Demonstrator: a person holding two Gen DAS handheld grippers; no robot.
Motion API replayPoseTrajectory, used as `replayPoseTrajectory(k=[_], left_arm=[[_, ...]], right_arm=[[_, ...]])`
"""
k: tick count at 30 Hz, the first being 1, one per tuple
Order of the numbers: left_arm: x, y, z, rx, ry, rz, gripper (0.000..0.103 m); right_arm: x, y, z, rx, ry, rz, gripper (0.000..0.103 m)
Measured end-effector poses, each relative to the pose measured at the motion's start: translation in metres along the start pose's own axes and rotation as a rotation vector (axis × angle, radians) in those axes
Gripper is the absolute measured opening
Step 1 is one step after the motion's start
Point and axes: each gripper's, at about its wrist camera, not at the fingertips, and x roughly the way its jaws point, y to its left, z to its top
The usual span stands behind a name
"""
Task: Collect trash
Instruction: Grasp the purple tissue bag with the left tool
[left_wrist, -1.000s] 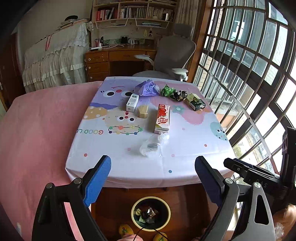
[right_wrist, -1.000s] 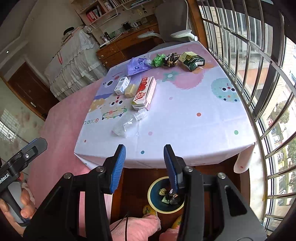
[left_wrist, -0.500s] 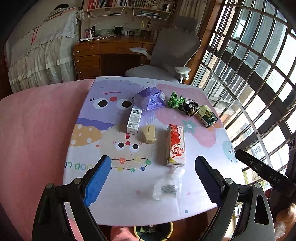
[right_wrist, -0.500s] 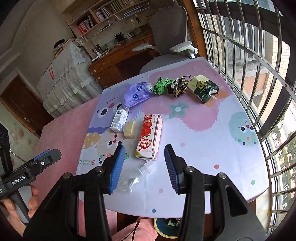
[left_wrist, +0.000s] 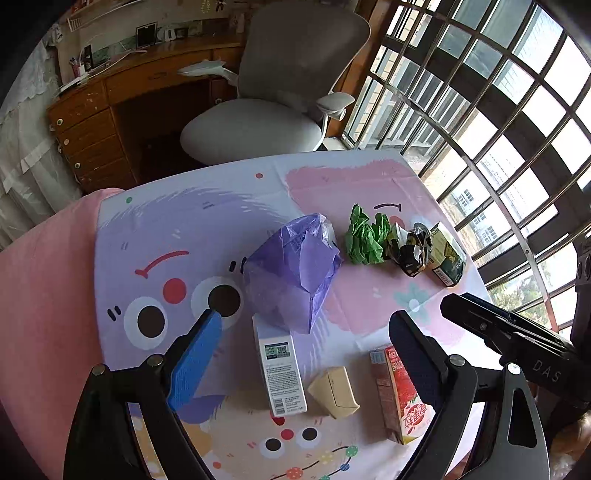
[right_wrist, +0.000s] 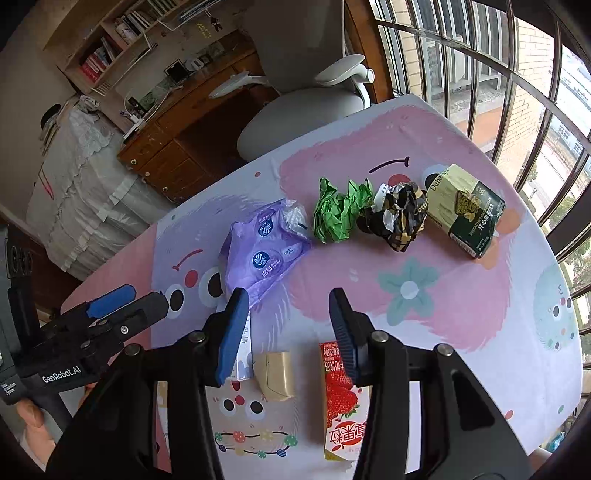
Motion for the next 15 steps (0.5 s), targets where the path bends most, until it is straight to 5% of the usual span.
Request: replayPoseTrajectory(k=[9,15], left_arm=[[0.091,0.015,0.090,0.182,0.134,-0.025,0.093],[0.159,0.013,0.117,0.208,0.241,-0.012,0.092]], right_arm=[[0.044,-0.022,0.048,0.070,0.026,-0.017,0.042],[0.084,-0.042,0.075,0.131,0.065,-0.020,0.042]])
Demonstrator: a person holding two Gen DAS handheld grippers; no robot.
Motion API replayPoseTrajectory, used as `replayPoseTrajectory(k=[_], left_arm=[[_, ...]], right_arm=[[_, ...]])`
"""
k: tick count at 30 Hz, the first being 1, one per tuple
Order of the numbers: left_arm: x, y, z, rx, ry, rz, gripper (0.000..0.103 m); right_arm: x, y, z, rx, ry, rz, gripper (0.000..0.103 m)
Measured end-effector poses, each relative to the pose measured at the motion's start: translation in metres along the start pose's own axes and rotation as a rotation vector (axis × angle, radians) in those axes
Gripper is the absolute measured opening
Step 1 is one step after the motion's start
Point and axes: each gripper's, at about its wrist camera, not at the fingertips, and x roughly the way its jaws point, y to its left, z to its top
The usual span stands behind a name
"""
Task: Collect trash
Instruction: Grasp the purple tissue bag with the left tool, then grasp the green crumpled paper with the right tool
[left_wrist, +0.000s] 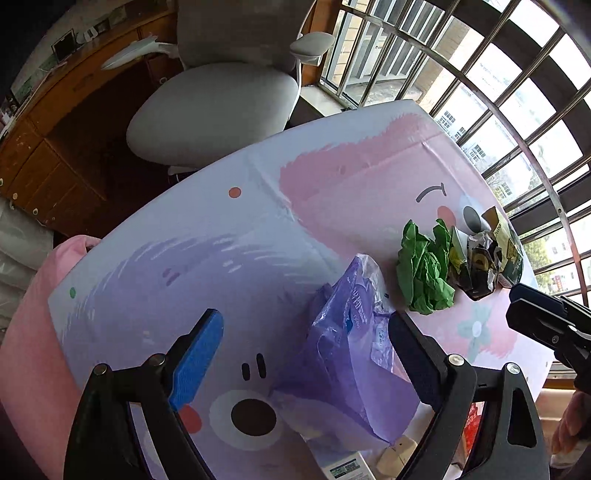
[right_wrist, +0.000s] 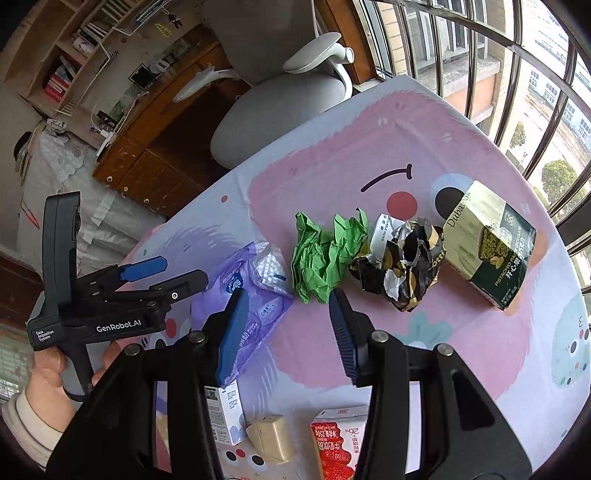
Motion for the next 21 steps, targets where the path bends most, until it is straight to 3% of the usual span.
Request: replayPoseTrajectory(k=[5,9,11,12,17,21], left_arm=[[0.044,-0.009,0.014,0.064,0.095,-0.030,0.082],[0.068,-0.018,0.015,0.123,0.153,-0.035,0.072],[0.076,-0.017,0.015,0.136,0.168,-0.046,0.055],[0.079,-0.016,0.015,0.138,0.175,-0.043,0.053],[0.071,-0.006,0.018,0.093,0.167,-0.078,0.026],[0.053,0.001,0.014,0.067,0.113,-0.065,0.021]], right_arm=[[0.039,-0.011,0.022,0.060,0.038,0.005,0.042],[0.072,-0.015,0.034,0.088,0.081,-0.039,0.042],[0.085,-0.018,0.037,0.104,0.098,-0.054,0.042],[0.090,-0.021,0.036,0.112,0.108,-0.063,0.043],[0.118,-0.022,0.036,0.119,0.137,-0.097,0.044],[0.134,-0.020,0.027,0.126,0.147,-0.119,0.044]])
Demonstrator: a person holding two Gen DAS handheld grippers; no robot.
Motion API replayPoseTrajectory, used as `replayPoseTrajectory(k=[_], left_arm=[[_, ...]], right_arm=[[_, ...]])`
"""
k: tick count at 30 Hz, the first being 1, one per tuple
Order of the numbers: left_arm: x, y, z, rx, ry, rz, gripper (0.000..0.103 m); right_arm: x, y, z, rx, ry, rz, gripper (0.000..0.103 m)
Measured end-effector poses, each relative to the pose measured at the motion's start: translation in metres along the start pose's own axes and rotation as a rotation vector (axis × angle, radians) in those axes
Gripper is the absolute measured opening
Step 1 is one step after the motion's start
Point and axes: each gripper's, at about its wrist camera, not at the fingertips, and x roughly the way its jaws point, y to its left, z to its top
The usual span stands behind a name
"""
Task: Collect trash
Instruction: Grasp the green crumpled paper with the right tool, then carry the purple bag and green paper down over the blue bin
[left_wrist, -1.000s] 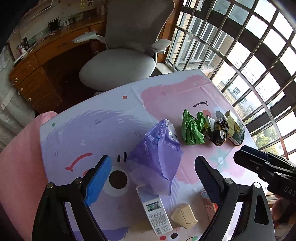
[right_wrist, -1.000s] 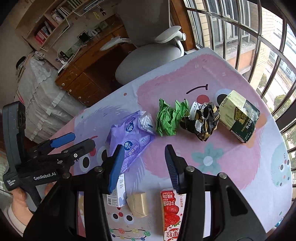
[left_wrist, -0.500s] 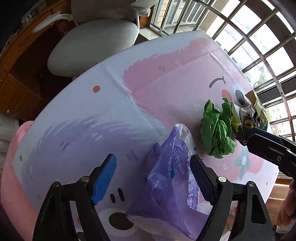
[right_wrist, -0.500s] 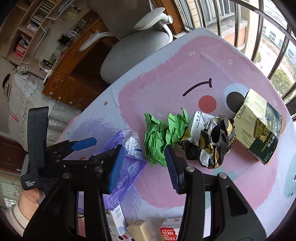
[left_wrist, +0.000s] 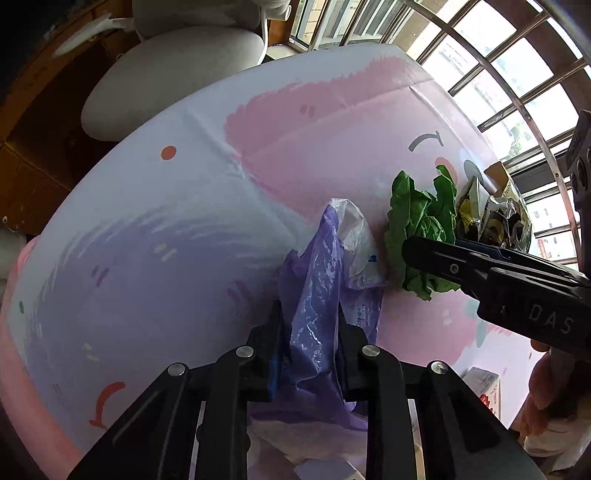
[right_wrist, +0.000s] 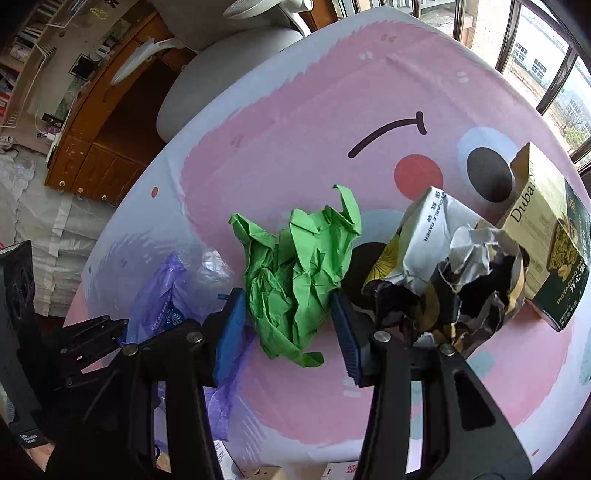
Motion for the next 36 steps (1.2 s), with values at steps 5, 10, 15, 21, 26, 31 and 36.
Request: replayPoseTrajectory(k=[5,10,15,21,26,31,36], left_arm=[[-0.034,0.006,-0.014,-0.056,-0.082,0.004,0.014],[-0.082,0.006,-0.033,-0.125,-0.204,0.006,0.014],[-0.133,-0.033,-0.082,-0.178,-0.319,-0.001,0.013],[-0.175,-0.118,-0.156,-0.213,-0.429,0.032,0.013],[-0.207,-0.205,-0.237,-0.248,-0.515,0.078,0.013],[-0.209,-0.306,-0.331,-0.295,-0.551,0.136,0.013],[-0.180,-0.389,-0.419,-0.346,-0.512,0.161,0.013]], right_arm=[[0.004,0.011,-0.008,-0.050,-0.036,0.008,0.033],[-0.032,0.018,-0.025,-0.103,-0.102,0.072,0.030],[-0.089,0.011,-0.051,-0.156,-0.163,0.151,0.030],[-0.164,-0.022,-0.108,-0.261,-0.195,0.243,0.030],[-0.225,-0.074,-0.174,-0.365,-0.187,0.295,0.030],[-0.278,-0.129,-0.249,-0.499,-0.183,0.308,0.030],[-0.319,-0.189,-0.329,-0.612,-0.162,0.319,0.030]])
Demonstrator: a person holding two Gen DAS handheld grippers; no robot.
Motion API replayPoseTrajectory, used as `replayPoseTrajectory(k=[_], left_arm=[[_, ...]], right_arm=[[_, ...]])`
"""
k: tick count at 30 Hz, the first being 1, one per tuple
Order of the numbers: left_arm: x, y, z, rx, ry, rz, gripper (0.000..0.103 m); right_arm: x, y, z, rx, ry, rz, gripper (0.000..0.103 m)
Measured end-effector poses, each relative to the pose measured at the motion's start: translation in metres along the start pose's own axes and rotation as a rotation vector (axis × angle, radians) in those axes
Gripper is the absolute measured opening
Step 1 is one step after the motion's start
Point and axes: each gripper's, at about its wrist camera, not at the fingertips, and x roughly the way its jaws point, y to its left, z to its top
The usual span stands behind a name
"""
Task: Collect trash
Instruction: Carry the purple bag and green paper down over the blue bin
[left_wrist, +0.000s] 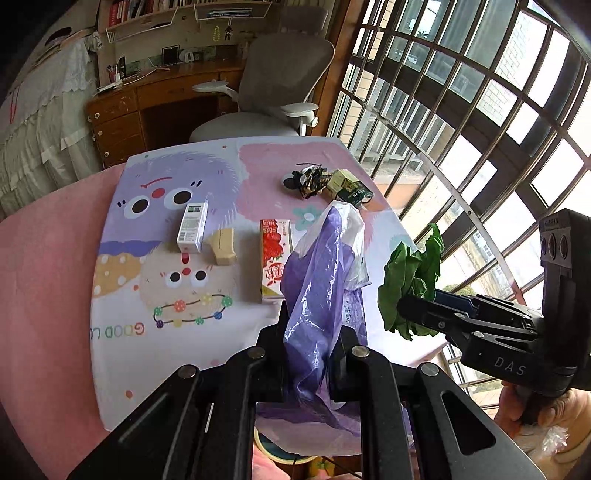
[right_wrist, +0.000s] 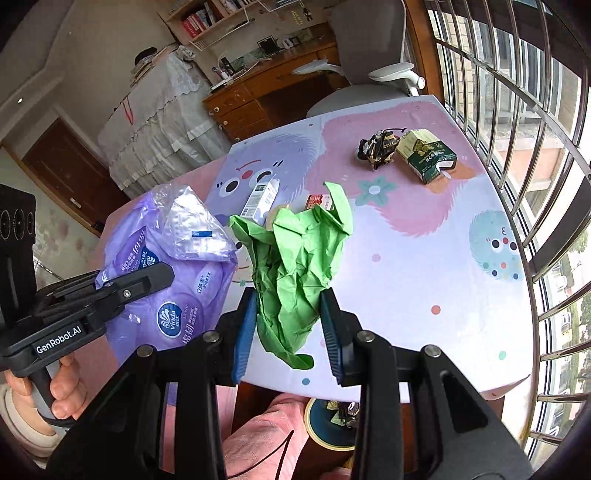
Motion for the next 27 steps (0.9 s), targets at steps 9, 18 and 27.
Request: replayPoseTrajectory(k=[9,18,27], left_arm=[[-0.008,-0.045,-0.140,-0.010,0.130,0.068,0.013],[0.042,-0.040,-0.209,0.002,0.264,0.095,0.013],[0.175,-0.010,-0.314,-0.030,0.402,0.050,0.014]], right_arm=[[-0.033,0.004,-0.138,-0.062,0.111,-0.007,0.030],[0.012,-0.023,-0.228,0.036,0.223,-0.087,0.031],[0.133,-0.086,-0.338,0.195,0.386,-0.173,0.031]])
